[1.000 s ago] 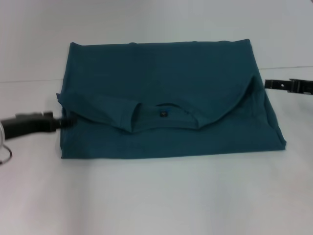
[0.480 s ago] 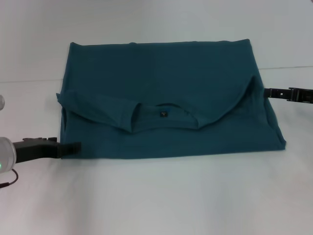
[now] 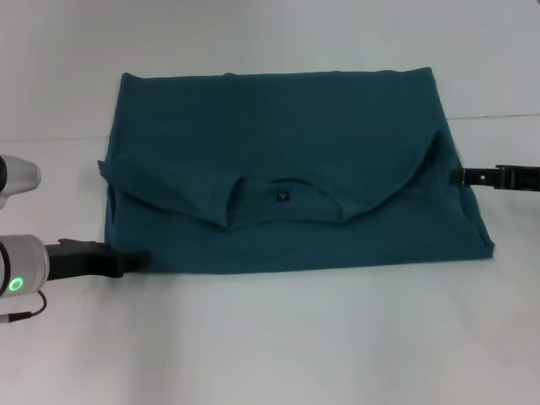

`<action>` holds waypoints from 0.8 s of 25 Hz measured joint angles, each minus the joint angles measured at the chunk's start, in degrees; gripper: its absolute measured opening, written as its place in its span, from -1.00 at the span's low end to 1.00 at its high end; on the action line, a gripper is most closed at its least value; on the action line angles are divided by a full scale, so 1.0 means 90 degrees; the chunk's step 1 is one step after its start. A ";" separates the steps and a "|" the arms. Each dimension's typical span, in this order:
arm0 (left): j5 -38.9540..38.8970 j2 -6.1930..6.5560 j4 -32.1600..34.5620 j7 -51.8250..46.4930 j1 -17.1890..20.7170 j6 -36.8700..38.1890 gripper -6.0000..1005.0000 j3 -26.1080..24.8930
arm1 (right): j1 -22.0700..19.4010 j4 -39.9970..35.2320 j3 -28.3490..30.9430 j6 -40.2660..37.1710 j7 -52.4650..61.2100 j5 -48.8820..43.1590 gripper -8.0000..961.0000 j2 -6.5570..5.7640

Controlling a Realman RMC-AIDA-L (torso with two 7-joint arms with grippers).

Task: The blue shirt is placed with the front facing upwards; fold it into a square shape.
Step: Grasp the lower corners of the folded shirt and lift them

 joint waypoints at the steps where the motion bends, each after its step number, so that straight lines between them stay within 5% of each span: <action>1: 0.0001 0.0000 0.0000 -0.0008 -0.0004 0.0001 0.28 0.0002 | 0.0009 -0.0001 -0.0002 -0.0151 0.0075 -0.0098 0.80 -0.0059; 8: 0.0002 0.0007 0.0005 -0.0025 -0.0061 -0.0001 -0.23 -0.0003 | 0.0357 -0.0005 -0.0060 -0.0712 0.1077 -0.1481 0.80 -0.0354; 20: -0.0007 0.0012 -0.0032 -0.0040 -0.0107 0.0036 -0.87 -0.0043 | 0.0842 0.0385 -0.0329 -0.0392 0.1391 -0.2260 0.79 -0.0143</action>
